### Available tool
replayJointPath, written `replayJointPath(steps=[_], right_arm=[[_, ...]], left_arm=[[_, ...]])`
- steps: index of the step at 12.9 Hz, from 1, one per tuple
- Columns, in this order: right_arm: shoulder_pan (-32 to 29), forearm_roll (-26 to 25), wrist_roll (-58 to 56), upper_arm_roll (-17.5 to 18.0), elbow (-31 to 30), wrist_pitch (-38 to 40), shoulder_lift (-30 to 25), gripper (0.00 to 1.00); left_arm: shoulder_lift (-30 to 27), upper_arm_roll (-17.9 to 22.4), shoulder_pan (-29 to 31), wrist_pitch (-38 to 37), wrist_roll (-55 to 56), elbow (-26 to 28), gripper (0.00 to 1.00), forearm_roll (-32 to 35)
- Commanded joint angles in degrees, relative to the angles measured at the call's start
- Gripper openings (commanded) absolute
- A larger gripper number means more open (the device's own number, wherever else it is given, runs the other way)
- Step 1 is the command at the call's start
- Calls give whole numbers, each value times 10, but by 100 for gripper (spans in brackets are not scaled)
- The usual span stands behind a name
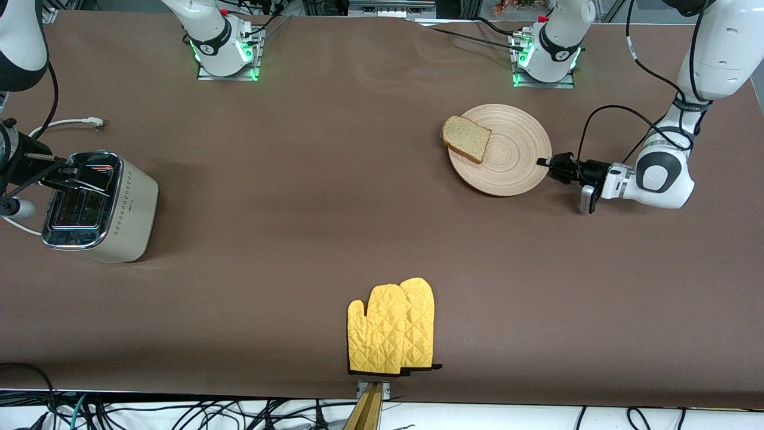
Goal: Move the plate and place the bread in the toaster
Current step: 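Slide the plate toward the toaster with the left gripper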
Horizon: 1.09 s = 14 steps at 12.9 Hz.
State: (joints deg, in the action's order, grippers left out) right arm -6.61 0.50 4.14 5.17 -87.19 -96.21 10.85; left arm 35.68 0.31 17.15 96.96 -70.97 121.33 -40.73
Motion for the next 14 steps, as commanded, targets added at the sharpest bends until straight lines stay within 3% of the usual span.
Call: replayJointPath(steps=[1,2,7,10,14], right_arm=[[-2,-11,-1,5,13,4,5,100],[0,-18,0,6,13,4,5,100],[10,-22,-1,7,12,6,6,100],[10,-21,-1,7,8,6,10,100],[12,-12,0,8,5,9,29,100]], left_arm=[[-18,2,3,-28,7,-6,0,-16],[-20,0,3,-29,28,-22,0,-18],[8,-4,-72,-8,37,-51,0,-198],[50,-4,-167,37,56,-93,0,-333],[58,-4,-286,119,70,-106,0,-436]])
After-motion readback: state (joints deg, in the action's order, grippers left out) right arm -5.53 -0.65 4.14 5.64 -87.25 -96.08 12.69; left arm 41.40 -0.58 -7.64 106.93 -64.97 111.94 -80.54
